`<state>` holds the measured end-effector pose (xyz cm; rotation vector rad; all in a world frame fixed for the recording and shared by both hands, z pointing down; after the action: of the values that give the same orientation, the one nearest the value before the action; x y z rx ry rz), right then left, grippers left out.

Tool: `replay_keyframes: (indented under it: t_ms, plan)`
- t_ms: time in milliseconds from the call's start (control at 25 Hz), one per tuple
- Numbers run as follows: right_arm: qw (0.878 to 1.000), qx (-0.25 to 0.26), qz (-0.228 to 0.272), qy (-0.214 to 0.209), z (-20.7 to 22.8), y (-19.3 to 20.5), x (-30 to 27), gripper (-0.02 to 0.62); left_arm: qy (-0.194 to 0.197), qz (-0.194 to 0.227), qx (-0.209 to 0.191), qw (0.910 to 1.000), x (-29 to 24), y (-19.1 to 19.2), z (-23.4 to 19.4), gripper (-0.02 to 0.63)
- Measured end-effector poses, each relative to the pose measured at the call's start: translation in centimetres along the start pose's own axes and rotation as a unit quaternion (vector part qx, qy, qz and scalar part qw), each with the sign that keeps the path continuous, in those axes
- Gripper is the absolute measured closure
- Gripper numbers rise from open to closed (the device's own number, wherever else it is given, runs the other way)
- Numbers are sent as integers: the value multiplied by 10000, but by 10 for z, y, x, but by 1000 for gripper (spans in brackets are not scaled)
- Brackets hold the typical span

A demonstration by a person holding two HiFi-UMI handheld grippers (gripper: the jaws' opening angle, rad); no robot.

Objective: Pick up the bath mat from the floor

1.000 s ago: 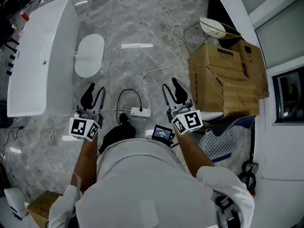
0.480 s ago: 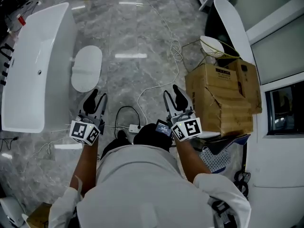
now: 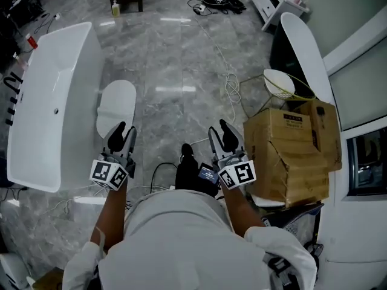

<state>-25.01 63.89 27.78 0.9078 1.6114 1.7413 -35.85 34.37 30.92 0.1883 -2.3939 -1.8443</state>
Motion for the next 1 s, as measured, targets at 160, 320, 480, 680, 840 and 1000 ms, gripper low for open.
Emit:
replay_keyframes:
  t_ms: [160, 320, 480, 680, 840, 1000]
  plan:
    - [9991, -177, -6, -385, 59, 8, -69, 425, -303, -54, -156, 9994, -64, -7, -20, 454]
    - [9956, -220, 2, -909, 116, 3, -130, 425, -638, -86, -191, 9977, -133, -13, -27, 454]
    - [9893, -208, -202, -1427, 163, 12, -178, 425, -851, -92, -325, 9958, -194, -24, -31, 453]
    - [9854, -388, -272, -1635, 214, 21, -232, 425, -1204, -110, -347, 9921, -235, -30, -40, 453]
    - [9815, -600, -339, -1784, 234, 31, -259, 425, -1425, -84, -361, 9891, -256, -30, -52, 453]
    - [9790, -549, -480, -1904, 248, 44, -287, 425, -1543, -7, -413, 9872, -279, -33, -67, 453]
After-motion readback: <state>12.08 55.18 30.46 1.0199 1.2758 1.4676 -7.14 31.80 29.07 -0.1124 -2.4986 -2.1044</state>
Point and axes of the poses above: the fingertips, and each gripper's own axes: x backward along the fingers, z to its right, y out of its underside, the point moved 4 cm from there along x, backward along the fingers, and after that the axes turned 2 degrees about -z, right-handed, at the moved point
